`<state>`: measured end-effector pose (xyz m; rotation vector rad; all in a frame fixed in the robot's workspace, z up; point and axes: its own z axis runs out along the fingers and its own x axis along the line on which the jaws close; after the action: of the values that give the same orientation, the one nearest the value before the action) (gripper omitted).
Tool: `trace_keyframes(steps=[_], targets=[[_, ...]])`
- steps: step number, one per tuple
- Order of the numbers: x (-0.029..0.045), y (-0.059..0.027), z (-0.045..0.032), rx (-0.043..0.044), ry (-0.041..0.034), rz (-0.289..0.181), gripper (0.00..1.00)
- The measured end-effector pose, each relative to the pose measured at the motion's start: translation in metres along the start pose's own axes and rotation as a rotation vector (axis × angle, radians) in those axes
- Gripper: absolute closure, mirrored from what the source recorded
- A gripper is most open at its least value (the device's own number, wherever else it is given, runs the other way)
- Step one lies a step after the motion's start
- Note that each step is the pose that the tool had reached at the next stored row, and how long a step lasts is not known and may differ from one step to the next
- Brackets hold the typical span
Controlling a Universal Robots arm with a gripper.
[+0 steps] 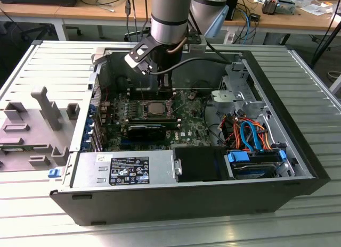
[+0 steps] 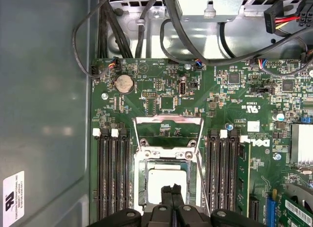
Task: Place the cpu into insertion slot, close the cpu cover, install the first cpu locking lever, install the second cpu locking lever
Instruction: 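Close the cpu cover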
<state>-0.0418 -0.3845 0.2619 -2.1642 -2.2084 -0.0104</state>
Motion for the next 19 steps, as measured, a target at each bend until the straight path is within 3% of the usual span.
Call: trace_keyframes(steps=[2,7,10,12,16,19], targets=[[-0.0030,0.0017,0.0000,0.0001,-0.0004,-0.006,0.89],[-0.0051,0.0162,-0.0005,0.0020,-0.0010,-0.023,0.89],[-0.0055,0.0242,-0.0016,0.0023,0.0059,-0.024,0.89],[-0.0055,0.0279,-0.0034,0.0029,0.0066,-0.024,0.89],[-0.0057,0.0397,-0.0050,0.0072,0.0089,-0.024,0.89],[-0.0060,0.0556,-0.0058,0.0154,0.0090,-0.024,0.89]])
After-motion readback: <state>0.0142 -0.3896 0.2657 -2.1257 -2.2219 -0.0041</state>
